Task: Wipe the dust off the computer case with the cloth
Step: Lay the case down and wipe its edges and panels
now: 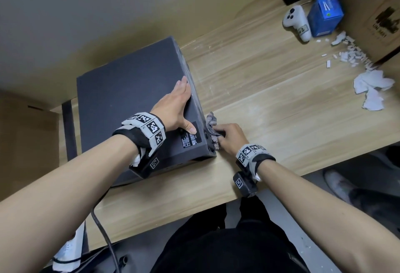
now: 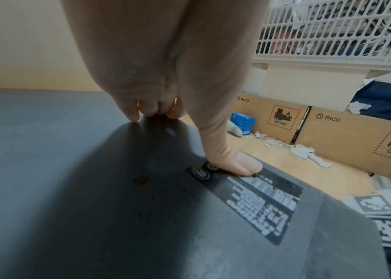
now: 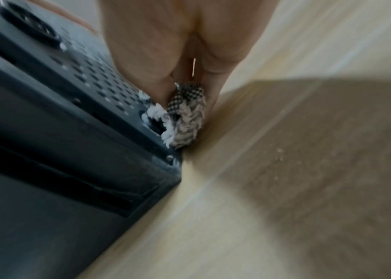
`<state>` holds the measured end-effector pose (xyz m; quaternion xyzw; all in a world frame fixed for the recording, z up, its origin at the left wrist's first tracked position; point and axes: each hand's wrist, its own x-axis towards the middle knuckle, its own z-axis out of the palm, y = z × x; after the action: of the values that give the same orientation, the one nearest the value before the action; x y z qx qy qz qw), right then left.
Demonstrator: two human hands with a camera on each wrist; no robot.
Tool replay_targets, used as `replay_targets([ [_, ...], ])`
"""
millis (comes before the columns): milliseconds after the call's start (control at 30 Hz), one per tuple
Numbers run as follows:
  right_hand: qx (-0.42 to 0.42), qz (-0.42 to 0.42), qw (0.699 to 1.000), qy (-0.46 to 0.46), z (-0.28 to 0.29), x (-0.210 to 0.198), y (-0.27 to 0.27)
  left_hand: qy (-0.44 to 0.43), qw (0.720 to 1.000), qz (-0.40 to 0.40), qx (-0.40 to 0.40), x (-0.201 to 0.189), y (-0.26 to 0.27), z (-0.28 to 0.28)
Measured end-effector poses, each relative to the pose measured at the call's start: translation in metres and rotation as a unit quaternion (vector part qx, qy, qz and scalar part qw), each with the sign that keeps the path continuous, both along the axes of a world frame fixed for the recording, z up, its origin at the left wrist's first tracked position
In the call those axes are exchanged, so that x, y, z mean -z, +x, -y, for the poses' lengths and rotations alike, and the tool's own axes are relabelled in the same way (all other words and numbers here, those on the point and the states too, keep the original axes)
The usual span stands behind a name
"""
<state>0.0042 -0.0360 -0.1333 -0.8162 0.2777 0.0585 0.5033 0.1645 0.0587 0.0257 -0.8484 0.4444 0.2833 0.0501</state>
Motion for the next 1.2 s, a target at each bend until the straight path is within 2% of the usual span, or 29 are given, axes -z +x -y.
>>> replay_targets([
  [133,-0.003,-0.029,1.000,-0.004,0.000,-0.007,-0.012,0.003,1.000,0.004,-0.002,-0.002,0.000,0.001],
  [233,-0.043,-0.041,0.998,0.021,0.013,-0.018,-0.018,0.010,1.000,0.010,0.001,-0.003,-0.001,0.002],
  [333,-0.002,-0.019,0.998,0.055,0.032,-0.026,-0.009,0.010,1.000,0.010,0.002,-0.003,0.001,0.001],
  [400,0.020,-0.011,0.999,0.038,0.039,-0.027,0.004,0.010,1.000,0.007,0.002,-0.002,0.001,0.001],
  [533,-0.024,-0.022,0.999,0.028,0.020,-0.019,0.022,0.008,1.000,0.009,0.004,0.000,0.001,0.001],
  [700,-0.012,-0.022,0.999,0.045,0.012,-0.018,0.011,0.003,1.000,0.006,0.001,0.001,0.001,0.001],
  [900,-0.054,0.000,0.998,0.020,0.012,-0.028,-0.013,0.014,1.000,0.014,0.003,-0.001,-0.001,0.001],
  [967,-0.071,-0.015,0.997,0.030,0.012,-0.030,-0.022,0.017,1.000,0.013,0.002,-0.002,-0.001,0.002],
  [1067,-0.145,-0.068,0.987,0.021,0.015,-0.028,-0.037,0.018,1.000,0.013,0.005,-0.004,0.000,0.003],
  [1133,-0.091,-0.070,0.993,0.026,0.022,-0.020,-0.041,0.018,1.000,0.015,0.006,-0.004,0.000,0.001],
  [1200,0.011,-0.049,0.997,0.055,0.032,-0.016,-0.038,0.021,1.000,0.015,0.004,-0.004,-0.001,0.001],
])
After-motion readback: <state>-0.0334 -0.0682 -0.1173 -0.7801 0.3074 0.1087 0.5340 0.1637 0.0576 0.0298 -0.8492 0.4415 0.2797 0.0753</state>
